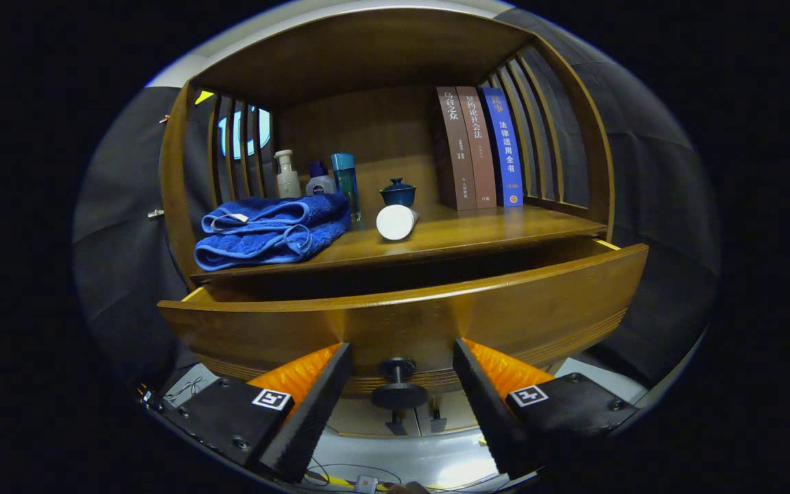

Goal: Pull open the drawer, take out the items inside it, and place them on the countertop above the cabinet.

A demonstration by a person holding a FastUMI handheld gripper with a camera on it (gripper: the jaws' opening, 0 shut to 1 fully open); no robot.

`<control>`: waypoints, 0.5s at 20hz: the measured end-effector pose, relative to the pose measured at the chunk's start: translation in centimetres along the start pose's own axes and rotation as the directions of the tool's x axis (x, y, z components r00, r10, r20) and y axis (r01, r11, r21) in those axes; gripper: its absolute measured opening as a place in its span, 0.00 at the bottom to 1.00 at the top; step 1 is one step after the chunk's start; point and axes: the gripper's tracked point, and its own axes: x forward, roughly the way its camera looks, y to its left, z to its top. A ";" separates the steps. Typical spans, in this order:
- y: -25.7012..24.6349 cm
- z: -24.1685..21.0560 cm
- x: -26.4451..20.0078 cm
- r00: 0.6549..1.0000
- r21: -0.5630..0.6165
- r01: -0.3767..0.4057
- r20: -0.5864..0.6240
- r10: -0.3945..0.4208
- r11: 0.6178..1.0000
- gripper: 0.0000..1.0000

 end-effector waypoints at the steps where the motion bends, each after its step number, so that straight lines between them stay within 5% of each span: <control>1: 0.0 0.2 0.6 1.000 -0.001 0.001 0.002 -0.001 1.000 1.00; 10: 0.1 1.0 3.7 1.000 0.008 0.008 0.001 -0.008 1.000 1.00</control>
